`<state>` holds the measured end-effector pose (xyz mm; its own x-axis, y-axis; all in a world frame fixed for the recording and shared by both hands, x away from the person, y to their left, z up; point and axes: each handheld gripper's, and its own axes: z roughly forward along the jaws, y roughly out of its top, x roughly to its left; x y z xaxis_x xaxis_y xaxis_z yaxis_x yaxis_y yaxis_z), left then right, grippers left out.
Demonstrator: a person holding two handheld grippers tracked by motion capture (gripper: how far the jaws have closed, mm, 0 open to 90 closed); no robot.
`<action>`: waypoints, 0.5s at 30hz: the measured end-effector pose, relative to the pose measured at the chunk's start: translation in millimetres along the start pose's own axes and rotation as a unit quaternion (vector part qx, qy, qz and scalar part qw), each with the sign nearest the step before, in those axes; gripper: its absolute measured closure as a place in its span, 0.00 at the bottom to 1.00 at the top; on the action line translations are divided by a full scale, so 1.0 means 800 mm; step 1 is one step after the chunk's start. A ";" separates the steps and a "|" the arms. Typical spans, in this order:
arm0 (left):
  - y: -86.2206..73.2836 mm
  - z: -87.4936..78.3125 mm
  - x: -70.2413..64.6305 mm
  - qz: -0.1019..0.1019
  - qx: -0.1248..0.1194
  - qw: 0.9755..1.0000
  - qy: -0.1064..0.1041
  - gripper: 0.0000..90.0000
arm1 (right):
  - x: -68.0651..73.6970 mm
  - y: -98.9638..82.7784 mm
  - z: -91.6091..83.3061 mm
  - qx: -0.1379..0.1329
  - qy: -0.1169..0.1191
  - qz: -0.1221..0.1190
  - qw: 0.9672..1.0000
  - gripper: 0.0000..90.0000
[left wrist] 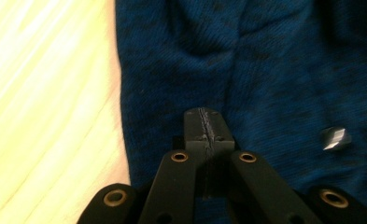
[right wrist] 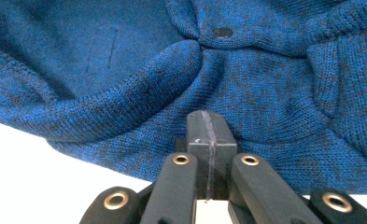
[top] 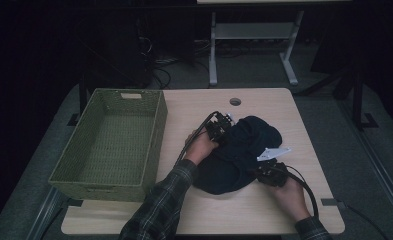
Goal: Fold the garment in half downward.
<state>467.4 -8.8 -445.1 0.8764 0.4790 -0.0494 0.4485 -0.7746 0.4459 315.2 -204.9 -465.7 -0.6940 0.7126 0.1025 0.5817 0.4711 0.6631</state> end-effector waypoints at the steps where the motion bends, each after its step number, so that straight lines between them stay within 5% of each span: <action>1: -0.001 -0.001 0.002 -0.001 0.001 1.000 0.001 1.00 | 0.000 0.001 0.000 0.002 0.000 0.001 1.000 1.00; 5: -0.007 -0.005 0.009 0.002 0.009 1.000 0.012 1.00 | -0.001 0.000 0.000 0.003 0.001 0.003 1.000 1.00; 15: -0.032 -0.016 0.006 -0.022 0.001 1.000 -0.006 1.00 | -0.010 0.000 -0.005 0.016 -0.007 0.010 1.000 1.00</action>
<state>457.7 18.3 -445.6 0.8583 0.5071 -0.0788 0.4861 -0.7540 0.4418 318.9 -212.7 -463.8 -0.6760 0.7293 0.1058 0.6093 0.4723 0.6369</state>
